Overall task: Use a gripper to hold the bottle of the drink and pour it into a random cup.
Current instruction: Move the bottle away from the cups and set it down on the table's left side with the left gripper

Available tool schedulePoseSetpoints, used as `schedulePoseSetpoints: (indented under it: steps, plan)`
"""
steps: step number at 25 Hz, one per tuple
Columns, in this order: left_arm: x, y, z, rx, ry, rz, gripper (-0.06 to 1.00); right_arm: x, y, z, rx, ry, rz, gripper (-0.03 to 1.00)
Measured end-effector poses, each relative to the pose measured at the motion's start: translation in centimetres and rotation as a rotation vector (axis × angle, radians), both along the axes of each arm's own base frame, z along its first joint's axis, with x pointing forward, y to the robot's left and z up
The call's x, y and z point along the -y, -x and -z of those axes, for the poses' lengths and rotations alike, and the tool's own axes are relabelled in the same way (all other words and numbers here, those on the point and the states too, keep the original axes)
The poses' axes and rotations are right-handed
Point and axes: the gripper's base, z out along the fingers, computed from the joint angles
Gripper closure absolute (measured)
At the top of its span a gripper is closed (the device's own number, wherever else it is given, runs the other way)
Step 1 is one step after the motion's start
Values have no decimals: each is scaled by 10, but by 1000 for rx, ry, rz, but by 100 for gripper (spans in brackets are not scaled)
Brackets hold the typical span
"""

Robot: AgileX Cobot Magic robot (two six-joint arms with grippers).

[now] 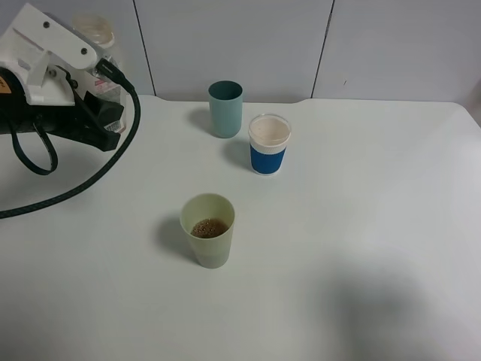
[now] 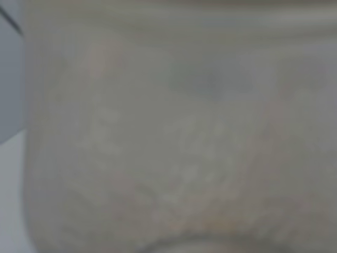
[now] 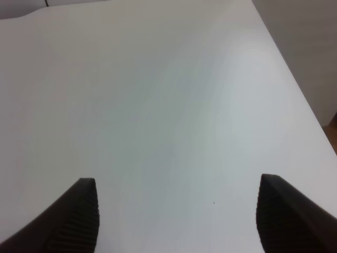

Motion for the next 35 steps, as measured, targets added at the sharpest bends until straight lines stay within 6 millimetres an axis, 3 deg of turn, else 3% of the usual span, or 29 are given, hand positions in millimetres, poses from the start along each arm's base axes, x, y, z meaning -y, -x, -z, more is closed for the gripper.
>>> schedulePoseSetpoints:
  steps: [11, 20, 35]
  plan:
    - [11, -20, 23, -21, 220, -46, 58, 0, 0, 0, 0, 0, 0, 33]
    - [20, -37, 69, -63, 223, -31, 58, 0, 0, 0, 0, 0, 0, 33]
    - [34, -48, 114, -26, 203, 103, 58, 0, 0, 0, 0, 0, 0, 33]
